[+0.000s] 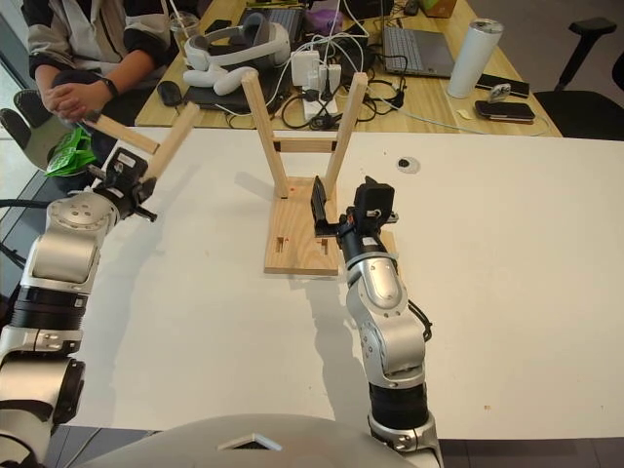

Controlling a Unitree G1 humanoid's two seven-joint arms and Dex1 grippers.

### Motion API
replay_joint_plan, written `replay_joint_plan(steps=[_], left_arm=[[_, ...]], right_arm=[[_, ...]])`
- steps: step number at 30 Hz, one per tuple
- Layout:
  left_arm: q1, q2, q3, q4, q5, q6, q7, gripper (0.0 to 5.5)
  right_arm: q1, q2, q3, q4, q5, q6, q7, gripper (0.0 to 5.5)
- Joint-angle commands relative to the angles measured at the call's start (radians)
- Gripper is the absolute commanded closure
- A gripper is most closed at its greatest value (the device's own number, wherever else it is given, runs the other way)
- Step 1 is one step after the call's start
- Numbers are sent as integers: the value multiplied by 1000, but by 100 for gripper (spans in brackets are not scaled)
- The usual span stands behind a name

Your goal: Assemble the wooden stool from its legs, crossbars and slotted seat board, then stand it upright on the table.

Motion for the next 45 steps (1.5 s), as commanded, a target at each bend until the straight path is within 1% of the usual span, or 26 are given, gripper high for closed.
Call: replay_joint_plan(steps=[1,4,7,11,13,16,21,27,31,39,44,45], left_arm=[[40,21,16,-78,134,-160,163,455],[12,32,56,-63,197,-273,271,455],[-40,60,55,-55,287,-389,361,455],[-61,82,-5,-115,484,-528,494,455],[-47,71,-43,-143,554,-567,515,455],[3,30,-92,-200,637,-613,545,455],[75,-40,-131,-281,668,-650,534,455],[155,-80,-161,-337,682,-680,486,455],[234,-112,-189,-394,695,-690,448,455],[227,-140,-171,-398,720,-700,435,455],[231,-139,-185,-399,757,-735,444,455],[231,-136,-187,-397,771,-746,450,455]], right_arm=[[-117,-11,-81,38,111,49,85,93],[-220,-28,-173,56,256,92,168,93],[-319,-19,-270,43,460,167,198,93],[-418,67,-407,28,843,210,108,93],[-434,95,-429,23,989,207,63,93],[-446,102,-414,13,1103,203,19,93],[-453,80,-378,12,1151,178,-6,93],[-508,38,-406,78,1145,115,-30,93],[-557,33,-418,145,1137,71,-54,93],[-505,42,-376,190,1086,78,-105,93],[-493,53,-345,204,1055,90,-124,93],[-495,55,-346,207,1053,88,-126,113]])
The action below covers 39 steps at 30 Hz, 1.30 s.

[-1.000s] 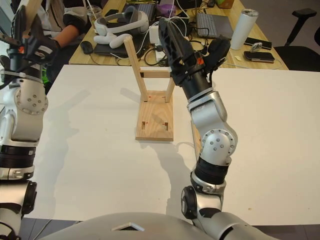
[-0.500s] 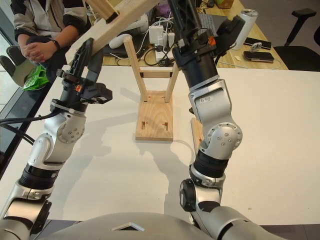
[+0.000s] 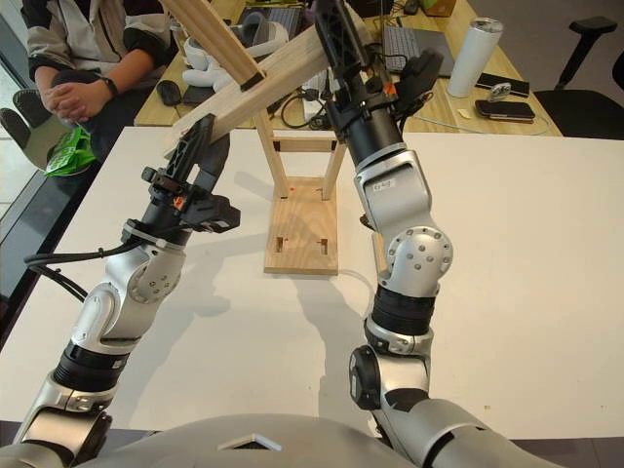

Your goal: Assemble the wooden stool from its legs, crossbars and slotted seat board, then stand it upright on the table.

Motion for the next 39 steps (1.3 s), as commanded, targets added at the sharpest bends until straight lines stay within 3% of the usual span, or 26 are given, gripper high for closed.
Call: replay_joint_plan(steps=[1,18,28,29,39], left_arm=[[-7,10,-4,-3,44,-36,12,455],[-21,50,30,116,134,-66,64,455],[-29,39,40,135,96,-66,48,455],[-26,41,41,133,86,-73,46,419],[27,48,16,110,-65,-140,-95,294]], right_arm=[[-4,4,11,12,-19,5,-14,131],[34,28,34,-22,-57,-2,-14,413],[50,32,47,-21,-66,3,-7,431],[52,32,48,-21,-65,6,-8,431],[66,39,38,0,-118,-24,-34,450]])
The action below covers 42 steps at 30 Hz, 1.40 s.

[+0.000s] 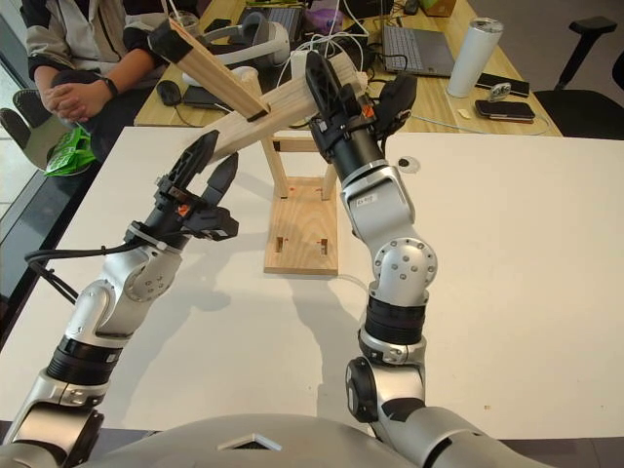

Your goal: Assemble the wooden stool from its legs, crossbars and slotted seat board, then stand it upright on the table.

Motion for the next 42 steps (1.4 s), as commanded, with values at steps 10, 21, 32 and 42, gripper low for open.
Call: replay_joint_plan(steps=[10,21,32,42], left_arm=[[160,-67,18,-90,-465,117,-335,126],[173,-195,337,-148,-771,859,-362,11],[-75,-362,635,-278,-990,1259,-151,10],[-84,-372,711,-384,-1037,1302,-64,10]], right_arm=[[107,-113,-20,-108,-152,37,-58,450],[402,-97,236,-397,-600,12,-192,451],[481,-179,210,-516,-654,225,-162,451],[583,-301,161,-686,-625,459,-88,451]])
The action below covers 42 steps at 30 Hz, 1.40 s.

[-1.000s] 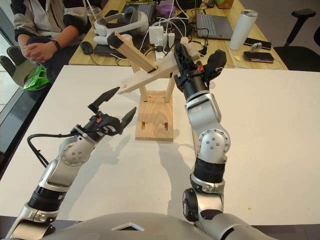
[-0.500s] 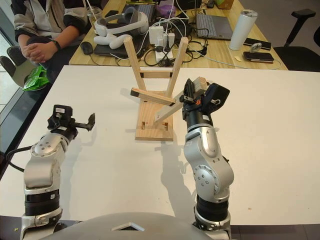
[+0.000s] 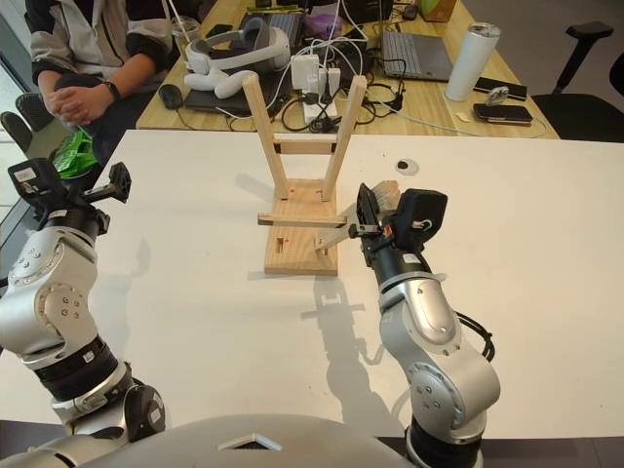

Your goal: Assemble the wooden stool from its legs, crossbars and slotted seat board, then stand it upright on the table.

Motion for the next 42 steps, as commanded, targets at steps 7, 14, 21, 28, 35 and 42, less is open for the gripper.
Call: replay_joint_plan(steps=[7,14,21,28,35,42], left_arm=[[0,-5,-7,-41,-23,17,51,10],[13,-2,-6,-42,-19,14,66,10],[52,-22,-6,-78,-19,7,86,10],[74,-37,-17,-111,-15,14,107,10],[58,-38,-40,-101,-16,21,119,10],[63,-45,-50,-82,-16,6,129,10]], right_arm=[[-69,-89,-37,-45,-17,177,13,451],[-185,-91,-51,-45,-17,233,30,451],[-247,-68,-110,-77,22,343,55,451],[-186,-26,-138,-123,95,430,57,451],[-130,-1,-154,-64,60,435,48,451],[-194,13,-179,96,36,469,84,451]])
